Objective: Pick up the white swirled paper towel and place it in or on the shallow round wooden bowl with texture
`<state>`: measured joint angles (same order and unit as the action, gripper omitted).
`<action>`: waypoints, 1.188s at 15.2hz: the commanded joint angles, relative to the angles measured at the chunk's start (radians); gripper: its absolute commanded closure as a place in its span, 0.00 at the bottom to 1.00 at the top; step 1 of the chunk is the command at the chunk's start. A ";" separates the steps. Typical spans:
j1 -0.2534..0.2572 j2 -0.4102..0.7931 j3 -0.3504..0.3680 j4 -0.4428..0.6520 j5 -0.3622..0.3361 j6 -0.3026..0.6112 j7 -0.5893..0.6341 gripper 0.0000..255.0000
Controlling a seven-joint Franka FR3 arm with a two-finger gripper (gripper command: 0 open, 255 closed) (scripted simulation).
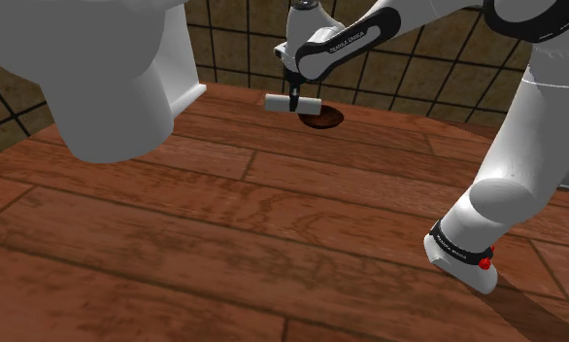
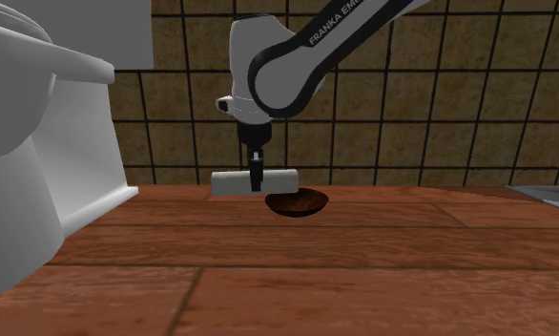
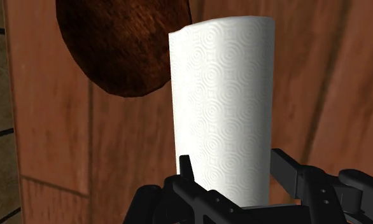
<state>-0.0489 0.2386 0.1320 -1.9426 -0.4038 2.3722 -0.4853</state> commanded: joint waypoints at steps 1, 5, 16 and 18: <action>-0.033 0.000 -0.014 -0.004 0.014 0.019 -0.054 1.00; -0.095 0.015 -0.038 0.017 0.045 0.038 -0.159 1.00; -0.259 0.113 -0.081 0.165 0.142 0.042 -0.434 1.00; -0.258 0.125 -0.083 0.154 0.137 0.064 -0.427 1.00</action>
<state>-0.3062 0.3569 0.0500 -1.7845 -0.2653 2.4246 -0.9129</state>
